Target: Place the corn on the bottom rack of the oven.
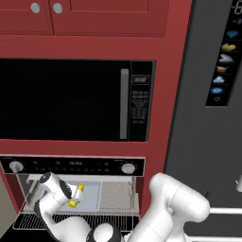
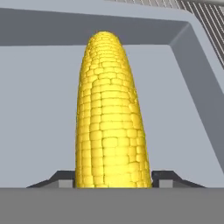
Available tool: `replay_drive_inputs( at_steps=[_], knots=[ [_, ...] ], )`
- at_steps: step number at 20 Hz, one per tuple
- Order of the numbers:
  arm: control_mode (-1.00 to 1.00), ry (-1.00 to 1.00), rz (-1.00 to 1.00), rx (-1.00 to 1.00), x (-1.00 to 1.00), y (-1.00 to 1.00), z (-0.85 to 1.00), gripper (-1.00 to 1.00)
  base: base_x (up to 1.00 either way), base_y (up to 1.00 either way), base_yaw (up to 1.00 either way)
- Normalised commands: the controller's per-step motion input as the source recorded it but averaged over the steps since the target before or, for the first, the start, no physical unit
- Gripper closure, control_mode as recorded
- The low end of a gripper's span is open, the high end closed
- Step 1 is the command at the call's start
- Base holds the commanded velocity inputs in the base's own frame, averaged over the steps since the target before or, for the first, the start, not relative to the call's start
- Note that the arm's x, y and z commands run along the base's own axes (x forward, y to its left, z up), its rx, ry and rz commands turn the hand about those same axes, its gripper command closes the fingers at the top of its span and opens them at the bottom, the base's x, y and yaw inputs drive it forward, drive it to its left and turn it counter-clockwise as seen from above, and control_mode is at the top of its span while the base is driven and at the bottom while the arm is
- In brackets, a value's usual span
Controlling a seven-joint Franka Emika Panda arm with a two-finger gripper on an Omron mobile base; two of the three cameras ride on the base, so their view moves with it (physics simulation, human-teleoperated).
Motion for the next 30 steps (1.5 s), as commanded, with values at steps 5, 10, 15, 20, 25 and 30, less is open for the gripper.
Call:
replay_drive_inputs(
  at_steps=[5, 10, 15, 20, 25, 30],
  knots=[
    [-1.00, -0.05, 0.02, 0.00, -0.35, 0.13, 0.15, -1.00, 0.00, 0.00, 0.00],
    [-1.00, -0.03, 0.00, 0.00, -0.60, 0.02, 0.66, -1.00, 0.00, 0.00, 0.00],
    [-1.00, 0.00, 0.00, 0.07, -0.88, -0.08, 0.91, -1.00, 0.00, 0.00, 0.00],
    [-1.00, 0.00, 0.02, 0.28, -1.00, -0.56, 0.98, -1.00, 0.00, 0.00, 0.00],
    [-1.00, -0.03, 0.03, 0.38, -0.97, -0.70, 1.00, -1.00, 0.00, 0.00, 0.00],
    [-1.00, -0.14, 0.04, 0.28, -0.81, -0.58, 1.00, -1.00, 0.00, 0.00, 0.00]
  ],
)
